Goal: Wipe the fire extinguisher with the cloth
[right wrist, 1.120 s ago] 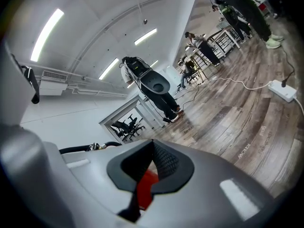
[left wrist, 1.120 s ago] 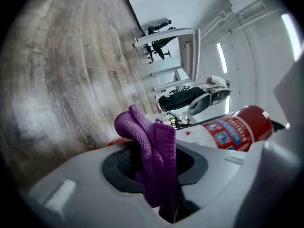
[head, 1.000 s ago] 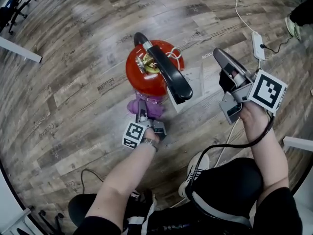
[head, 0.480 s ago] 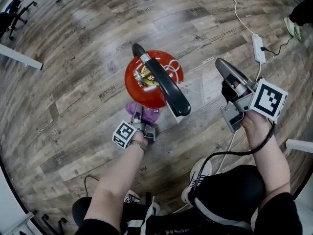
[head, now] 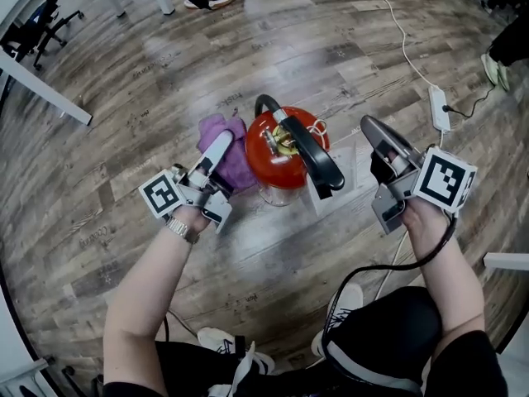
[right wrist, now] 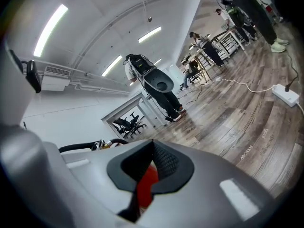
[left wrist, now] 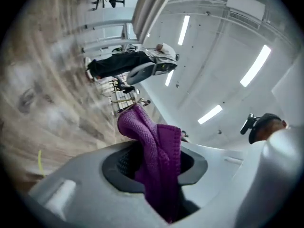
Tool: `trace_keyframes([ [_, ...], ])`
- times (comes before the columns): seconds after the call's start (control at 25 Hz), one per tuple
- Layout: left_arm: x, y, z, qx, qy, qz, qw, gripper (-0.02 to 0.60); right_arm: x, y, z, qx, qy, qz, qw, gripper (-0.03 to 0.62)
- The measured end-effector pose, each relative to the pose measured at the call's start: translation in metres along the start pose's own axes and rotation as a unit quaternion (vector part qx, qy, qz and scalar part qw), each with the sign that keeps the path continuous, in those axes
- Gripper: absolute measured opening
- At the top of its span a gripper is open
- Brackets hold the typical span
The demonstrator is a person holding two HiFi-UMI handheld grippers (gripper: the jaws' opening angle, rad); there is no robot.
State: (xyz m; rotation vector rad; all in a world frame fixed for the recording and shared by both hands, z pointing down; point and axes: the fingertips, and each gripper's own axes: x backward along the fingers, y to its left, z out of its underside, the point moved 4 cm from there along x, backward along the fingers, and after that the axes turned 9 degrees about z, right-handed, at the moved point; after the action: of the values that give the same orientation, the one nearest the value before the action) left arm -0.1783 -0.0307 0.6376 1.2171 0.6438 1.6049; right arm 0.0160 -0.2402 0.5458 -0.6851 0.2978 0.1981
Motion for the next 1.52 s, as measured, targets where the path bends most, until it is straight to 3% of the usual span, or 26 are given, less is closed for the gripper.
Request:
trace_keyframes([
  [0.12, -0.03, -0.04, -0.026, -0.038, 0.067, 0.055, 0.9955, 0.124, 0.002, 0.008, 0.0, 0.004, -0.004, -0.005, 1.0, 0.005],
  [0.2, -0.047, -0.063, -0.035, -0.082, 0.152, 0.075, 0.9821, 0.123, 0.005, 0.011, -0.001, 0.009, -0.005, -0.005, 1.0, 0.005],
  [0.28, -0.066, -0.083, -0.038, -0.142, 0.248, 0.082, 0.9548, 0.121, 0.008, 0.011, -0.003, 0.012, -0.007, -0.001, 1.0, 0.005],
  [0.36, -0.084, -0.099, -0.035, -0.191, 0.327, 0.09, 0.9212, 0.121, 0.01, 0.009, -0.004, 0.012, -0.01, 0.005, 1.0, 0.005],
  [0.56, -0.118, -0.119, -0.006, -0.242, 0.484, 0.104, 0.8345, 0.12, 0.01, 0.01, -0.003, 0.012, -0.01, 0.003, 1.0, 0.005],
  [0.84, -0.14, -0.14, 0.015, -0.306, 0.592, 0.12, 0.7357, 0.118, 0.003, 0.006, 0.019, 0.057, 0.044, 0.006, 0.997, 0.005],
  [1.04, -0.147, -0.167, 0.038, -0.294, 0.642, 0.153, 0.6913, 0.118, 0.002, 0.005, 0.022, 0.065, 0.048, 0.001, 0.997, 0.005],
  [1.36, -0.151, -0.228, 0.111, -0.307, 0.708, 0.221, 0.5961, 0.118, 0.002, -0.004, 0.02, 0.06, 0.042, 0.009, 0.997, 0.005],
  [1.44, -0.148, -0.233, 0.122, -0.302, 0.72, 0.229, 0.5811, 0.118, 0.001, -0.006, 0.019, 0.058, 0.04, 0.011, 0.997, 0.005],
  [1.52, -0.148, -0.231, 0.123, -0.295, 0.723, 0.228, 0.5812, 0.118, 0.001, -0.007, 0.018, 0.056, 0.039, 0.01, 0.998, 0.005],
])
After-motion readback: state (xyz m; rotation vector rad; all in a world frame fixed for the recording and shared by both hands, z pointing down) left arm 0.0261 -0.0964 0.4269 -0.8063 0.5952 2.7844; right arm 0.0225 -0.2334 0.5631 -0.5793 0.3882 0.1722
